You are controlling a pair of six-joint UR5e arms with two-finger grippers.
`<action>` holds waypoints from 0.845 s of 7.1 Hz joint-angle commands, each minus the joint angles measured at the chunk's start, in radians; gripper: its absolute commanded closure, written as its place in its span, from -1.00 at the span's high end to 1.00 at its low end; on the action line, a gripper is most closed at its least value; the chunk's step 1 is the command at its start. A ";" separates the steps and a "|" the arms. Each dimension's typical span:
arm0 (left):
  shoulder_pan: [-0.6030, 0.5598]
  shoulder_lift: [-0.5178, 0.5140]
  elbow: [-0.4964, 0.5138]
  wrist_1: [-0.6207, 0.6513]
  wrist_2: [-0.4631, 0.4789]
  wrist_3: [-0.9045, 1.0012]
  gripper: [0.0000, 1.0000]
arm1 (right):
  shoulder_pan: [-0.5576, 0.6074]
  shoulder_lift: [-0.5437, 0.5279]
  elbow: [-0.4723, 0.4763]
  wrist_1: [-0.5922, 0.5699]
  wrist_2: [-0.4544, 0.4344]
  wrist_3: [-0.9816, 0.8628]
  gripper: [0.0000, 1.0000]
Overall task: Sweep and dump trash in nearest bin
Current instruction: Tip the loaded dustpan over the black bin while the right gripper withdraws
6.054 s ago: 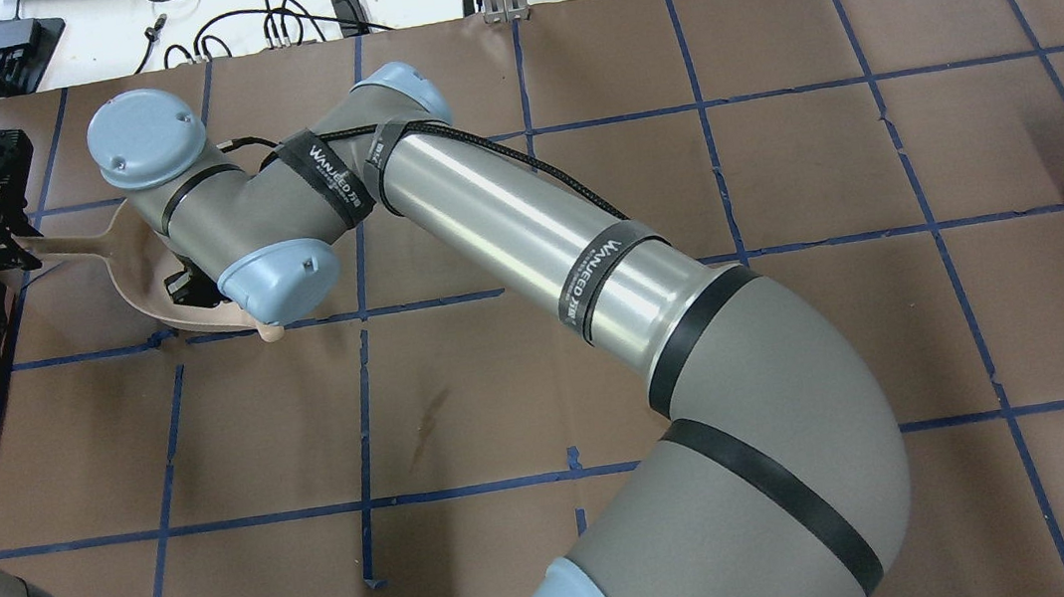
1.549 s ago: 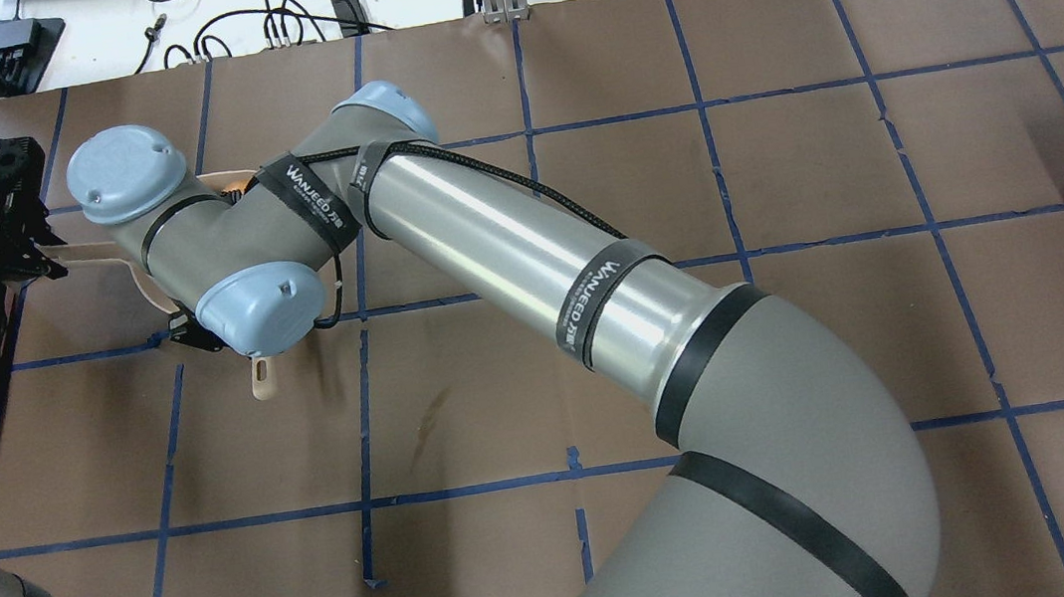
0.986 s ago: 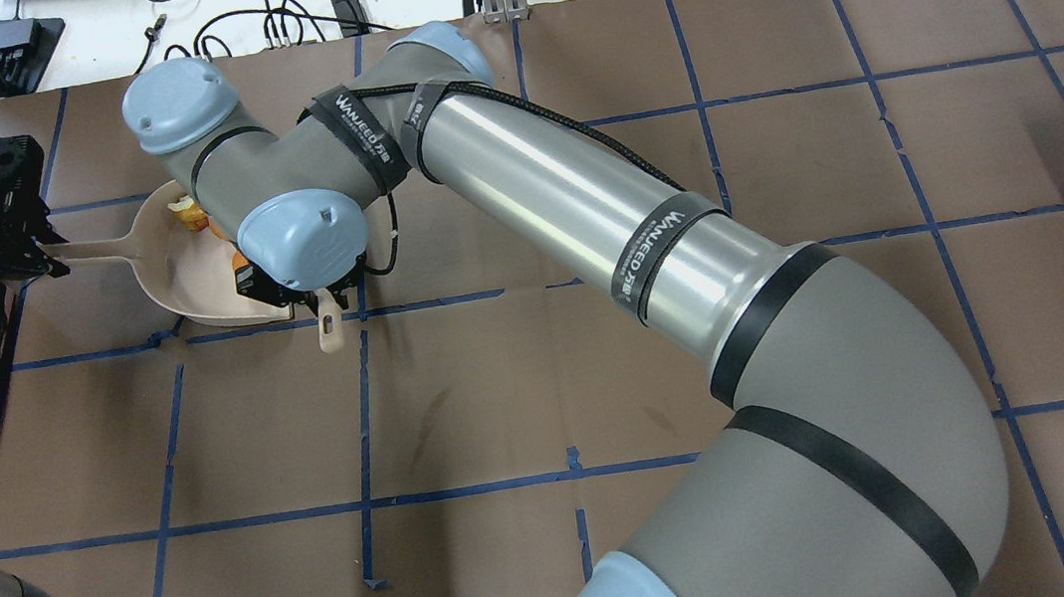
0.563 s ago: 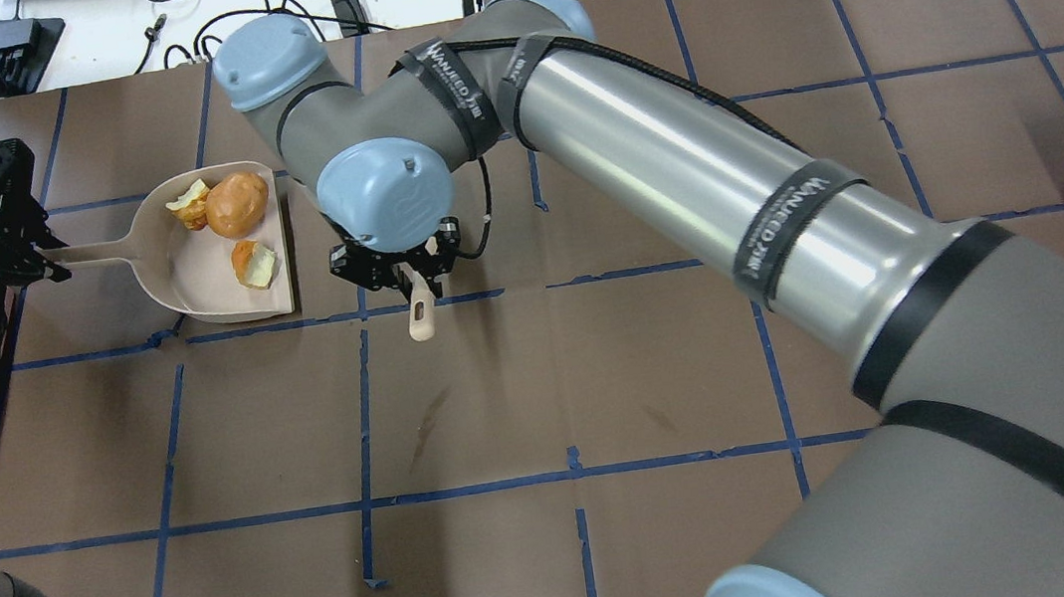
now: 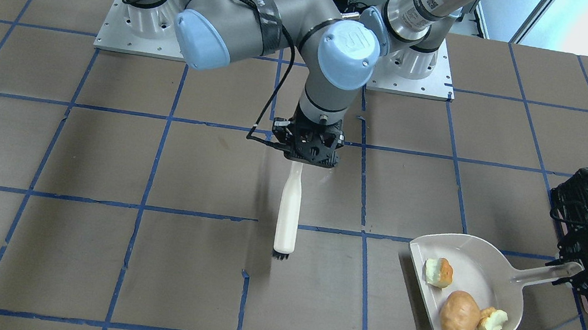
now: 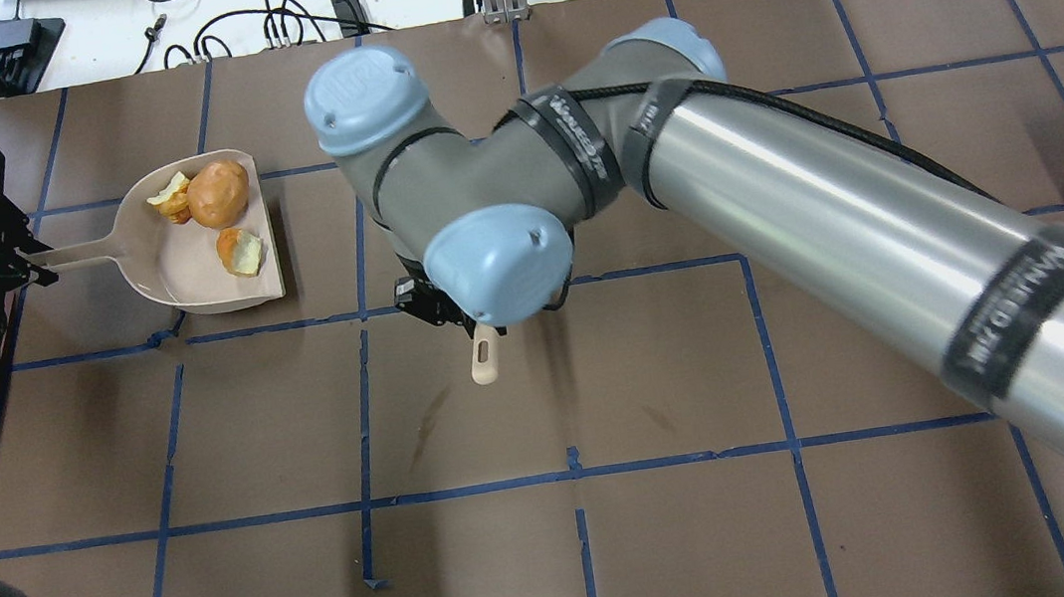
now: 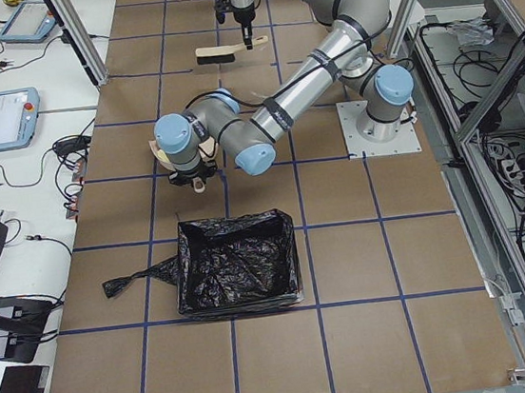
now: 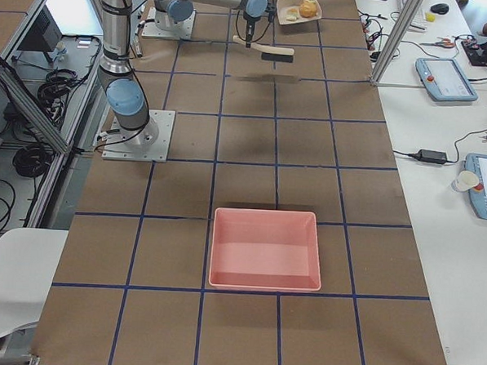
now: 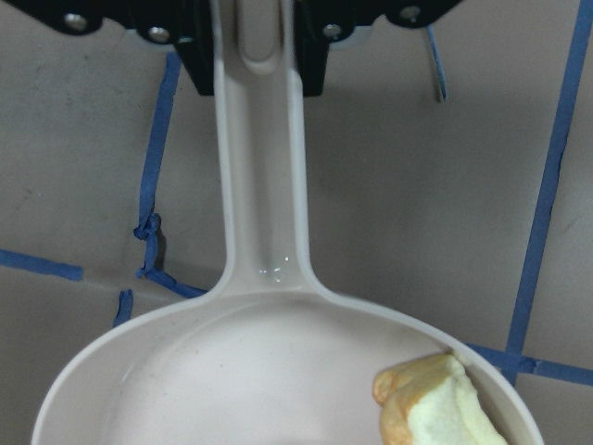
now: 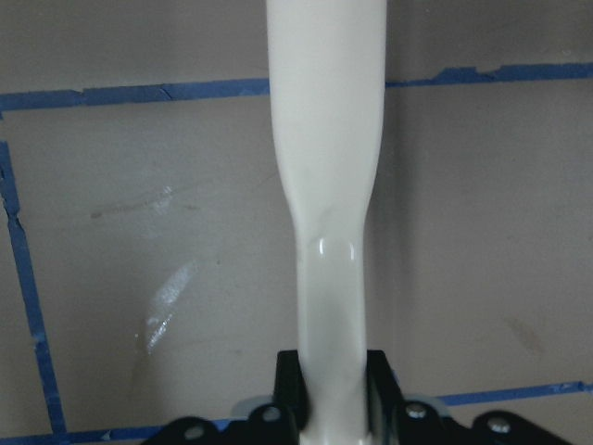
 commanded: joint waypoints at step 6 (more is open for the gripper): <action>0.331 0.186 0.059 -0.149 -0.098 0.015 -0.98 | -0.020 -0.061 0.251 -0.209 0.000 -0.171 -0.96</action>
